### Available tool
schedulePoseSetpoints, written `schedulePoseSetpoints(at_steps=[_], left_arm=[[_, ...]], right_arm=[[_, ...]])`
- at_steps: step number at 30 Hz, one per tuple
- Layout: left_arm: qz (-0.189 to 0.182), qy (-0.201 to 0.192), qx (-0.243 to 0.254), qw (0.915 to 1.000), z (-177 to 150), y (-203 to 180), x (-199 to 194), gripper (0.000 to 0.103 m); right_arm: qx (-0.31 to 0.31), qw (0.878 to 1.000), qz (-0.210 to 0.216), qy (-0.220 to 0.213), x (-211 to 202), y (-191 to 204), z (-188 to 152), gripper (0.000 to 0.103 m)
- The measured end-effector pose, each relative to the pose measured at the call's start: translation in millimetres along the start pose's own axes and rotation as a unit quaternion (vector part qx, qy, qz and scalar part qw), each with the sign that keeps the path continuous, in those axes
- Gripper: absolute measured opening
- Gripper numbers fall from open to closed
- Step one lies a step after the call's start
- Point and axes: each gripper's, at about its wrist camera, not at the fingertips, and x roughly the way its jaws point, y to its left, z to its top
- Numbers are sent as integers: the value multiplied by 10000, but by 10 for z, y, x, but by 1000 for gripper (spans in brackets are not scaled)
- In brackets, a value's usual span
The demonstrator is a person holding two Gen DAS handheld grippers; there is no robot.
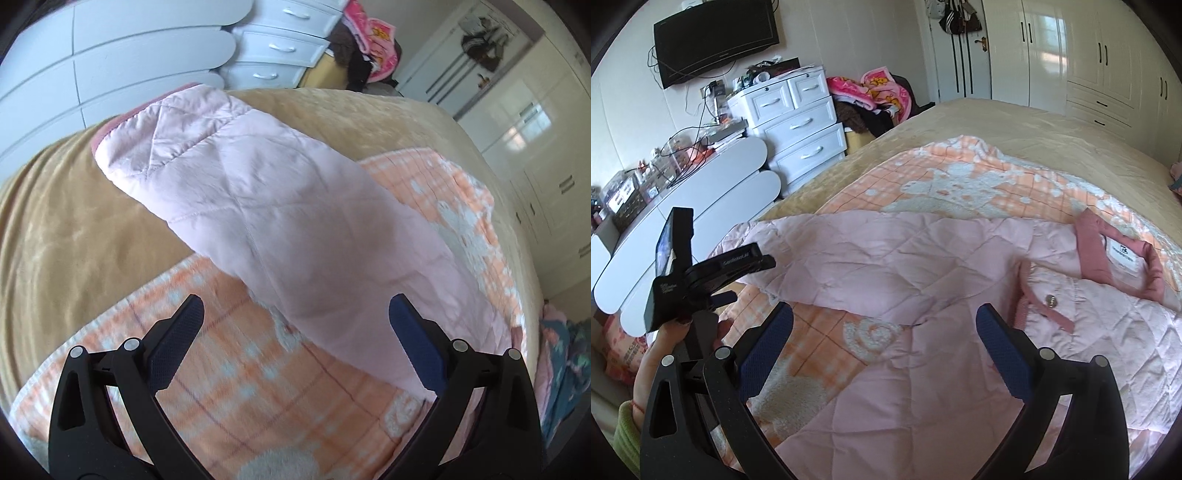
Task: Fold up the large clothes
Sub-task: 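Move the left gripper to the other sleeve cuff and grasp it, then lift the sleeve with the left gripper and lay it across the jacket front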
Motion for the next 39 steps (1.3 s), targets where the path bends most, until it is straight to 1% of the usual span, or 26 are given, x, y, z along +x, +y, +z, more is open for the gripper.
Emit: schedulePoseSetpoints(at_steps=[5, 8, 11, 13, 15, 16, 17, 18, 19, 20, 21, 22, 23, 26, 31, 34, 35, 37, 39], left_arm=[[-263, -51, -397, 9989, 154, 182, 146, 94], [-261, -123, -710, 9971, 232, 358, 228, 94], [-182, -132, -871, 9959, 277, 496, 298, 94], [-306, -190, -1048, 9938, 299, 579, 318, 94], [-343, -282, -1044, 9935, 329, 594, 308, 94], [-402, -358, -1010, 9934, 347, 590, 292, 91], [-534, -413, -997, 9927, 365, 582, 285, 85], [-629, -453, -987, 9921, 375, 567, 274, 71], [-583, -506, -929, 9927, 383, 547, 259, 54], [-550, -560, -840, 9934, 384, 521, 249, 40], [-549, -623, -789, 9934, 380, 505, 228, 23], [-611, -663, -818, 9926, 376, 501, 210, 18], [-766, -718, -816, 9911, 384, 479, 159, 16], [-835, -1019, -424, 9904, 419, 282, -77, 14], [-1161, -1360, -46, 9839, 407, -37, -488, 12], [-1438, -1531, 121, 9776, 401, -237, -741, 12], [-1540, -1576, 225, 9752, 378, -330, -843, 12], [-1629, -1651, 451, 9717, 317, -514, -1007, 12], [-1800, -1662, 580, 9678, 244, -663, -1109, 12]], right_arm=[[-59, 9999, -72, 41, 10, -34, -29, 99], [-70, 9997, -200, 72, -18, -129, -71, 99], [-10, 9995, -317, 84, -38, -228, -100, 99], [99, 9993, -356, 67, -59, -317, -136, 99], [172, 9991, -390, 79, -71, -393, -178, 99], [207, 9989, -410, 92, -77, -423, -204, 99], [236, 9988, -422, 103, -83, -449, -230, 99], [272, 9985, -447, 126, -87, -488, -263, 99], [294, 9984, -466, 137, -96, -514, -293, 99], [306, 9983, -478, 140, -109, -534, -320, 99], [327, 9981, -509, 148, -122, -557, -348, 99], [353, 9978, -533, 154, -135, -584, -372, 99], [372, 9977, -541, 160, -142, -615, -378, 99], [490, 9970, -580, 127, -215, -705, -416, 99], [577, 9966, -587, -28, -447, -805, -513, 99], [624, 9959, -644, -88, -598, -887, -587, 99], [651, 9956, -667, -115, -660, -930, -614, 99], [714, 9947, -724, -160, -771, -1016, -665, 99], [813, 9934, -784, -197, -884, -1119, -720, 99]])
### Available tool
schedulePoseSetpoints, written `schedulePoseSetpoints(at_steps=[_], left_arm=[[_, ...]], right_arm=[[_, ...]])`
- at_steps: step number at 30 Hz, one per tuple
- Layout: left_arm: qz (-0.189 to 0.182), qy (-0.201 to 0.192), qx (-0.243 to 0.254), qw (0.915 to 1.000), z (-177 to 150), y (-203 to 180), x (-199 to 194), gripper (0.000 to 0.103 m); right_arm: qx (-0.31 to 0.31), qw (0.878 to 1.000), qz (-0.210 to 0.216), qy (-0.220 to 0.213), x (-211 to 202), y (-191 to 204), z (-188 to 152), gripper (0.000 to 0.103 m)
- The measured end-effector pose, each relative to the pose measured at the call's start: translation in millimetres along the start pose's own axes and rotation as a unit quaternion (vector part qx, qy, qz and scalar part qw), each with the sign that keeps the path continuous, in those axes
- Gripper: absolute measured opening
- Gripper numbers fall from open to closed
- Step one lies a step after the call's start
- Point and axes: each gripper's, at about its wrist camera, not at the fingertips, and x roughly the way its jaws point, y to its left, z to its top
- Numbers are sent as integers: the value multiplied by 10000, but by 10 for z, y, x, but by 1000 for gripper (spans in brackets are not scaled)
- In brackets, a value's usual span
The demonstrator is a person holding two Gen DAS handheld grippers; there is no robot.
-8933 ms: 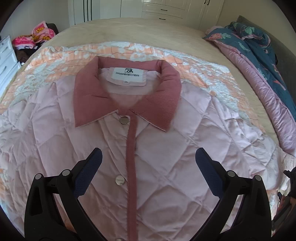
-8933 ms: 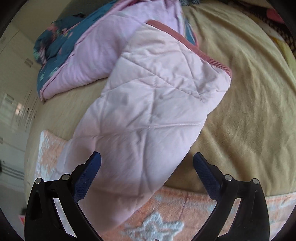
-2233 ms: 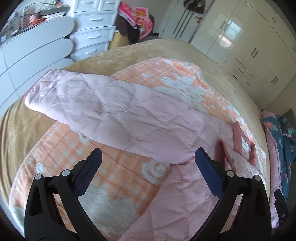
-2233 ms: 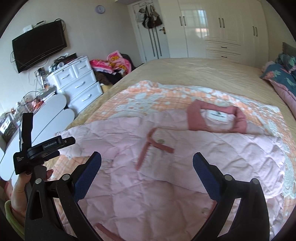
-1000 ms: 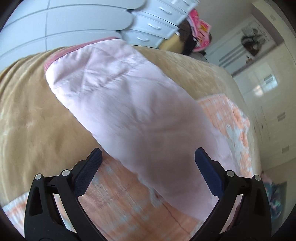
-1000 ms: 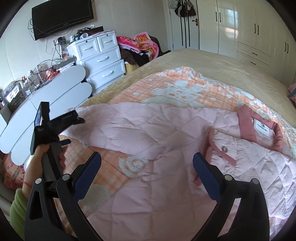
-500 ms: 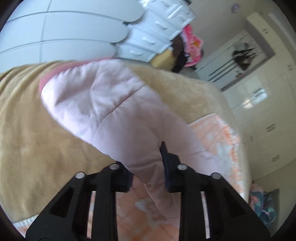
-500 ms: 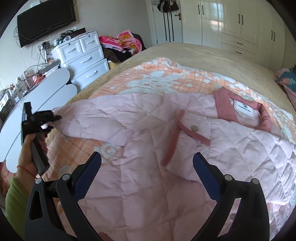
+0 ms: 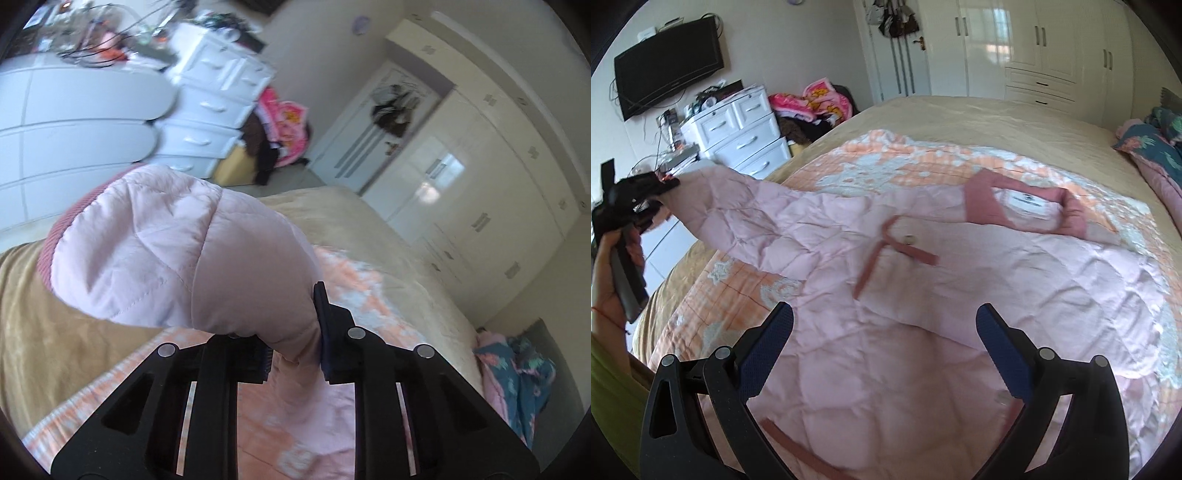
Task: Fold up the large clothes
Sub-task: 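Lift the sleeve with the left gripper and lay it across the jacket front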
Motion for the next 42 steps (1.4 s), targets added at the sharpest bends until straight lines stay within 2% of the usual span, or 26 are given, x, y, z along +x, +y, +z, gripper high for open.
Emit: schedulePoseSetpoints(at_steps=[6, 14, 21, 26, 32, 42], left_arm=[[-454, -8, 478, 9978, -130, -542, -195, 11], [-984, 85, 819, 9917, -385, -1040, -361, 11], [-1303, 102, 1047, 9859, -581, -1385, -458, 10], [-1446, 66, 1346, 9803, -775, -1644, -529, 10], [-1546, -44, 2040, 9667, -1154, -2075, -630, 10], [-1982, 306, 2869, 9367, -1806, -2525, -545, 11]], right_arm=[[260, 9993, -128, -231, -383, -366, -85, 99], [375, 9975, -439, -410, -757, -883, -254, 99], [548, 9952, -682, -444, -845, -1301, -447, 99], [972, 9924, -517, -549, -864, -1544, -553, 99], [1233, 9891, -444, -669, -904, -1675, -524, 99], [1582, 9810, -589, -958, -1072, -1935, -524, 99]])
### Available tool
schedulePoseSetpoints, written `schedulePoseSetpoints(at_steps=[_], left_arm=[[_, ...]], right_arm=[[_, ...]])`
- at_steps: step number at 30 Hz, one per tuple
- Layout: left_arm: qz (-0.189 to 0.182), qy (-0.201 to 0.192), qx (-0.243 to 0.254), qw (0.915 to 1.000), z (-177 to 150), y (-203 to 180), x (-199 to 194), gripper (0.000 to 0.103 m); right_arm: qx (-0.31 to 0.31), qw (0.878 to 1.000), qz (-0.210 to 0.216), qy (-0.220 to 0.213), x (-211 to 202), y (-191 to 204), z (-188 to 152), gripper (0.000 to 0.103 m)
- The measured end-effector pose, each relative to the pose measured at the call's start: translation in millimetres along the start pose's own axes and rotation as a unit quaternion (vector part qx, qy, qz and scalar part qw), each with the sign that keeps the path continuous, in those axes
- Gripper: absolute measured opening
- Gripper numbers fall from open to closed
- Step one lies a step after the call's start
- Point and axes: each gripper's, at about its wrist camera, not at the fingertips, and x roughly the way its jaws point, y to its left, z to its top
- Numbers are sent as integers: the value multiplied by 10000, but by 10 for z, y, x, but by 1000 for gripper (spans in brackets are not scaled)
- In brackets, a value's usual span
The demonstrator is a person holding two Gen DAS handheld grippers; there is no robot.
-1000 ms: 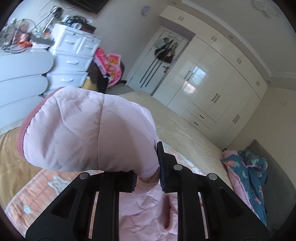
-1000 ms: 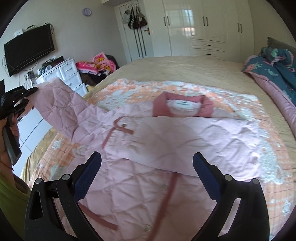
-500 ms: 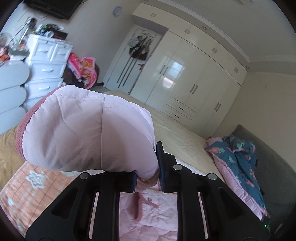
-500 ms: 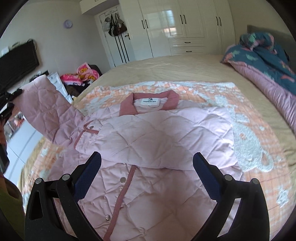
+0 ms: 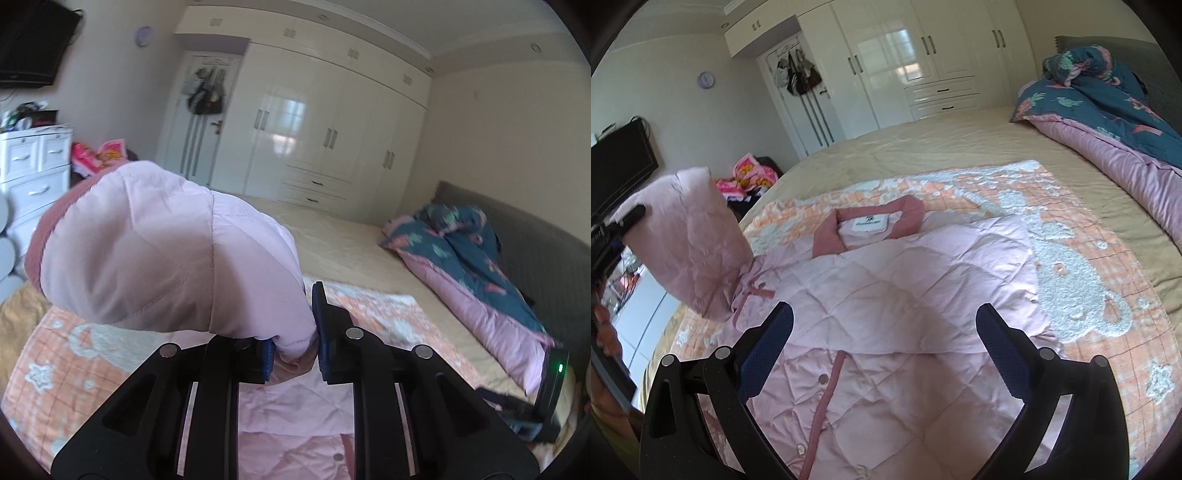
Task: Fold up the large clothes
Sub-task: 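Lift the sleeve with the left gripper and lay it across the jacket front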
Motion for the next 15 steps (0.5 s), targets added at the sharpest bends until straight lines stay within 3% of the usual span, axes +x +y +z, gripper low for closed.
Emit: schedulePoseSetpoints(at_steps=[8, 15], left_arm=[[-222, 396, 817, 9956, -357, -507, 350, 11], [-359, 958, 1324, 9859, -766, -783, 663, 11]], right_arm=[[386, 9992, -85, -108, -95, -264, 53, 99], [570, 9981, -153, -190, -155, -399, 90, 99]])
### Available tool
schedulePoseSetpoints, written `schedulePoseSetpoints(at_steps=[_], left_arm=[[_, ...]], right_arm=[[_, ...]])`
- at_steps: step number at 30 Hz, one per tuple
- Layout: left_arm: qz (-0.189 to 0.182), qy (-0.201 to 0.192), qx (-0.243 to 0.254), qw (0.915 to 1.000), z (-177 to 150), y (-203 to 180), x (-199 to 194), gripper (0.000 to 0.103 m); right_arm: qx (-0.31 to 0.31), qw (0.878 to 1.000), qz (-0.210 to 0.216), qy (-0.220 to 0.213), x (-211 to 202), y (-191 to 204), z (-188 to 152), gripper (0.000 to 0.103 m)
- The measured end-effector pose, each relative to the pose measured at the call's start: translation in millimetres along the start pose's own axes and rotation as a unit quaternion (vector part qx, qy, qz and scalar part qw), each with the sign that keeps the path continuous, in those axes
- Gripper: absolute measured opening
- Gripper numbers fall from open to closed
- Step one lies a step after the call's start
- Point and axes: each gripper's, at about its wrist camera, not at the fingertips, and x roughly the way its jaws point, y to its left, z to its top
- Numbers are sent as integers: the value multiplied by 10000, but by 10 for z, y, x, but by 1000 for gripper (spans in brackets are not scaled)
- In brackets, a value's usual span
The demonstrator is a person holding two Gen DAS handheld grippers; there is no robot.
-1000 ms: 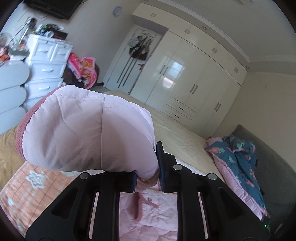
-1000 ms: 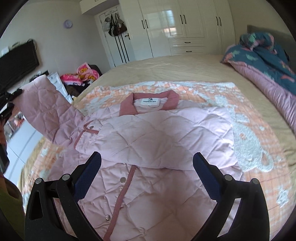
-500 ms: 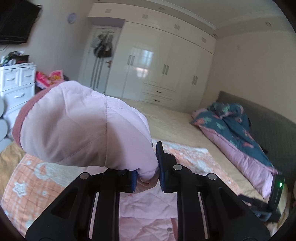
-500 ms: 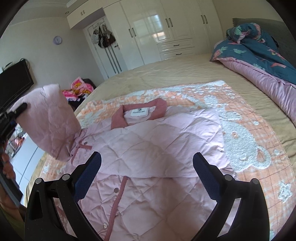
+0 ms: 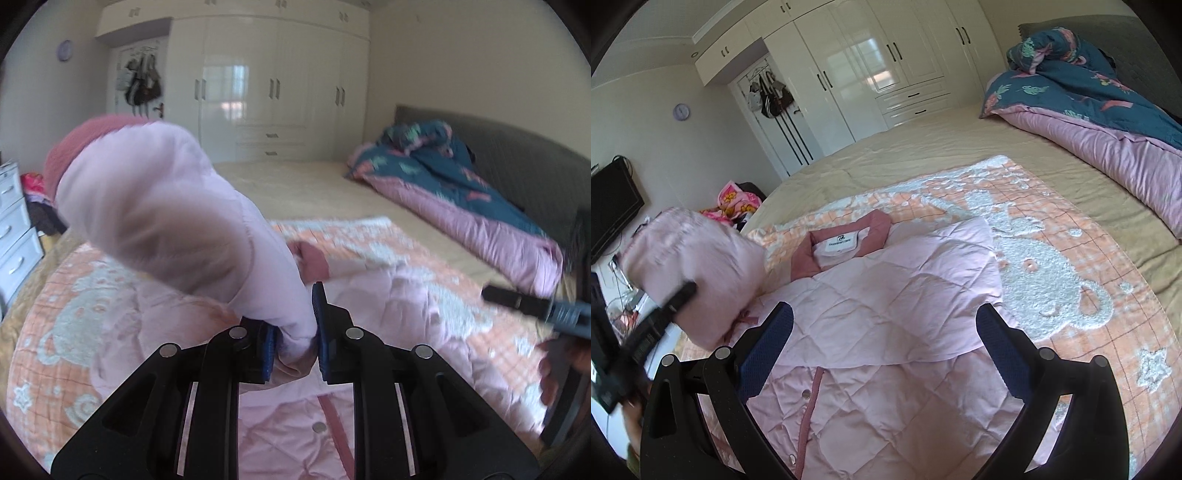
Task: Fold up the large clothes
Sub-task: 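Lift the sleeve with the left gripper and lay it across the jacket front, then grasp the placed ribbed cuff with the right gripper and lift it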
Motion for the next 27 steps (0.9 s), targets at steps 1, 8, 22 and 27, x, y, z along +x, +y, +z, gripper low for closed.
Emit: schedulePoseSetpoints(at_steps=[1, 8, 22, 27], left_arm=[[-22, 76, 51, 10000, -39, -40, 55, 11], [-123, 581, 360, 9976, -299, -248, 336, 11], [-14, 1223, 1131, 9860, -670, -501, 477, 21], [-122, 1504, 1218, 9810, -742, -541, 432, 46]], right_arm=[[26, 10000, -5, -12, -7, -28, 9, 99], [317, 9994, -58, -148, -86, -220, 77, 99], [683, 9975, 172, 62, 8, -374, 56, 99], [814, 9955, 351, 330, 119, -380, 17, 99]])
